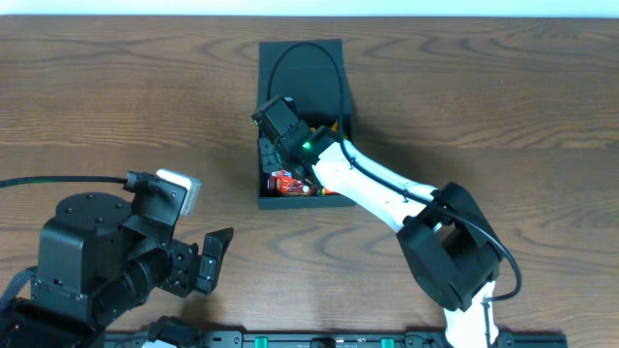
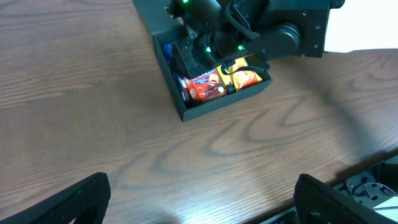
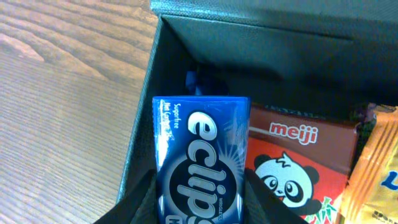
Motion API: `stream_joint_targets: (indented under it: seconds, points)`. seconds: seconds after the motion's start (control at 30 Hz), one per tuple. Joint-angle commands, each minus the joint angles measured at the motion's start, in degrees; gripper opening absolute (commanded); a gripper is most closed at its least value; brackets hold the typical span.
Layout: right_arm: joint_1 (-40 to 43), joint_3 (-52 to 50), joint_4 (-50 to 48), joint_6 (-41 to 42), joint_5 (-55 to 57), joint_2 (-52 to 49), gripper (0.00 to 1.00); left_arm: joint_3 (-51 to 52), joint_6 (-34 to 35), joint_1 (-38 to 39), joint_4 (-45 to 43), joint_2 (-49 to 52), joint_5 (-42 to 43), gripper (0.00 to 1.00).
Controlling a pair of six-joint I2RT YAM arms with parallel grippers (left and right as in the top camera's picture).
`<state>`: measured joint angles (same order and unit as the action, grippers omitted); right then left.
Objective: Pack container
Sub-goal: 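Carry the Eclipse tin into the box's left edge and release, then raise both grippers to the box lid's top edge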
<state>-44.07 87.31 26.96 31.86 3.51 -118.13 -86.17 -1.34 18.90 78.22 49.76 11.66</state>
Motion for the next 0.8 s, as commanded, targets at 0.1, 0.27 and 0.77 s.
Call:
stream_joint_targets:
  seconds: [0.1,0.27,0.77]
  points:
    - [-0.22,1.07,-0.37,0.66,0.94,0.17,0.49,-0.98,-0.39,-0.02,0.07,0.07,0.37,0.95]
    - [0.09,1.25,-0.31,0.20,0.07,0.83,0.56,-0.98,-0.39,-0.02,0.07,0.04,0.37,0.95]
    - [7.56,1.25,0.24,-12.81,5.75,17.49,0.63,-0.98,-0.39,-0.02,0.07,0.04,0.37,0.95]
